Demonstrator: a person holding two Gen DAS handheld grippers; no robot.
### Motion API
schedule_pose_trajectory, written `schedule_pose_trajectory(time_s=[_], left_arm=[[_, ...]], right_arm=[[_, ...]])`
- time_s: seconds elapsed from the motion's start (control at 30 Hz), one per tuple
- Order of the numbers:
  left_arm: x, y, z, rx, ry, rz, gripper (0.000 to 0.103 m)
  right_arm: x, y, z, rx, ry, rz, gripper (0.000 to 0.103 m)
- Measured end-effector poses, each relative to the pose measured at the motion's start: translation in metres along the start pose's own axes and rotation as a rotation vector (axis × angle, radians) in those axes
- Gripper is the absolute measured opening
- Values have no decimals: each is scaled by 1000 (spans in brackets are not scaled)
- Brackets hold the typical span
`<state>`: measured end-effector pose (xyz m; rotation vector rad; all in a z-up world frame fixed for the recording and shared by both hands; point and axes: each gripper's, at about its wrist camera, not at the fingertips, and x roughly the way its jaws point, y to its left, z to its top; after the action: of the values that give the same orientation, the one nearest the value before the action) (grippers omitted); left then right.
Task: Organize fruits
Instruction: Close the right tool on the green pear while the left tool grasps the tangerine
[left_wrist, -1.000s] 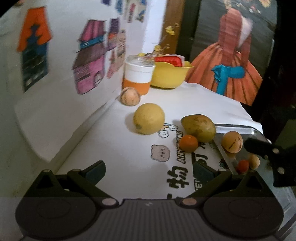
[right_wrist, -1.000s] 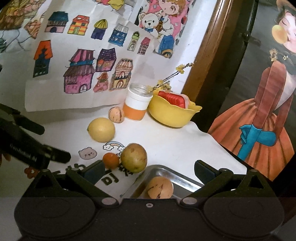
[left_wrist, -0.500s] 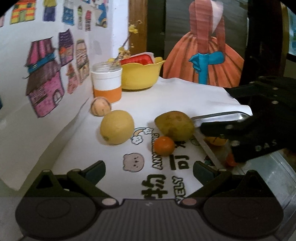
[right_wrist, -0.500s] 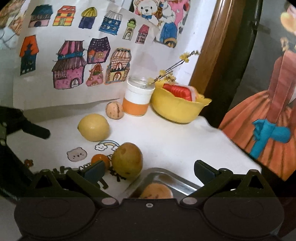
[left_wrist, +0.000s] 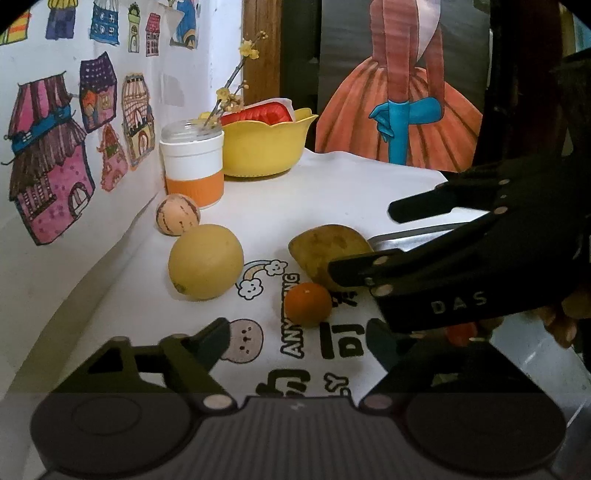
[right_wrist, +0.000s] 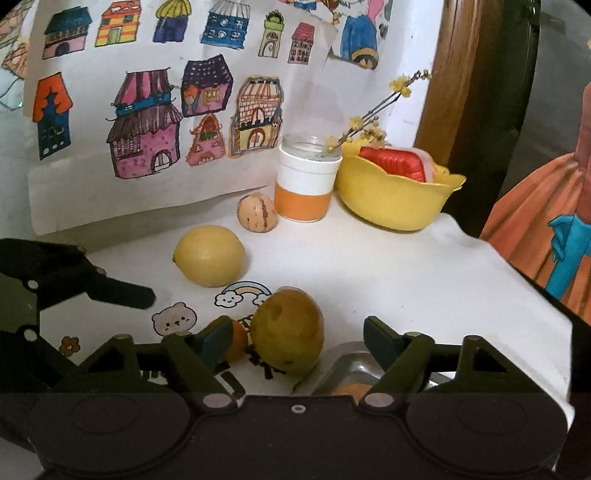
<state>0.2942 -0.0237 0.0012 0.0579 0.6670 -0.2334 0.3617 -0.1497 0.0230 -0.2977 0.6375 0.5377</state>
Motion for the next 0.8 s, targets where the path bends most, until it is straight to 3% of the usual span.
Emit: schedule_pose_trajectory(time_s=[0.3,0.6,0.8], left_arm=[[12,3,4,-24,5,-12,61],[23,4,7,-25,3,-18,52],[26,2,6,-19,3,-28,39]], right_arm=[[16,-3,2,27,27,17,62],[25,-4,4,33,37,37,60],[27,-5,4,41,37,45,60]])
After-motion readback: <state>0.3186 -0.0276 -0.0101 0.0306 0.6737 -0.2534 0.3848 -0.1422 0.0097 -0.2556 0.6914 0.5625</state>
